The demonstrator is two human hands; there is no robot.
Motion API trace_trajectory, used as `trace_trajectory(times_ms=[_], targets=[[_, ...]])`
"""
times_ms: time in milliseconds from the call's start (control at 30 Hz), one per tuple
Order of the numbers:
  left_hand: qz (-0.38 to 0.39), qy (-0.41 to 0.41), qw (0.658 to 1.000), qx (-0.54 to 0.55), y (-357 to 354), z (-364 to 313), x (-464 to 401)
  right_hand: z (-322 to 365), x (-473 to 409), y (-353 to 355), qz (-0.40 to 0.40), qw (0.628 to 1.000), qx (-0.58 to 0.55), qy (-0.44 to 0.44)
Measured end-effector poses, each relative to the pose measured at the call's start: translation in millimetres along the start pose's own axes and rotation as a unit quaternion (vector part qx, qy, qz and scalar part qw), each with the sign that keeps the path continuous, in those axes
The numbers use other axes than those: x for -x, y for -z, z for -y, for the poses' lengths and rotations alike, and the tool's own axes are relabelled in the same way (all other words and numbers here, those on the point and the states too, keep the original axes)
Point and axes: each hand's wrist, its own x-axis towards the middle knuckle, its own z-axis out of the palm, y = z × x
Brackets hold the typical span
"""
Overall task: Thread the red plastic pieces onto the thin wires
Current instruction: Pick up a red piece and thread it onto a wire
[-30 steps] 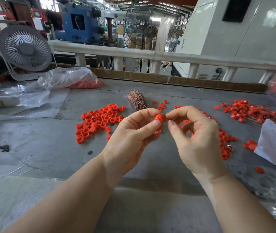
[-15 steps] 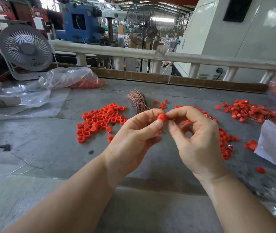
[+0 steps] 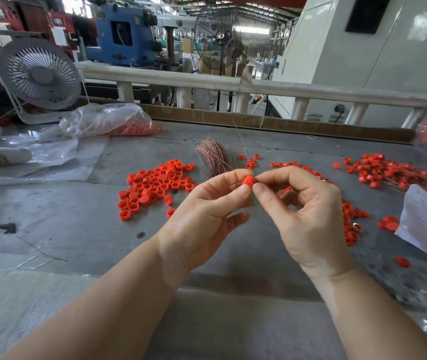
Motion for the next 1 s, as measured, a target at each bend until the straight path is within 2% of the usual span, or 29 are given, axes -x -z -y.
trace_trajectory(times_ms=[233, 600, 1000], targets=[[0.002, -0.035, 0.999, -0.035, 3.3, 0.3, -2.0, -1.4, -1.6, 2.3, 0.014, 0.998, -0.031, -0.043], [0.002, -0.062, 0.995, -0.083, 3.3, 1.0, -1.7, -2.6, -1.3, 5.0, 0.041, 0.996, -0.053, -0.061], [-0.056, -0.130, 0.985, -0.096, 2.4, 6.4, -5.9, -8.5, -0.6, -0.4, 0.056, 0.987, -0.108, -0.102]])
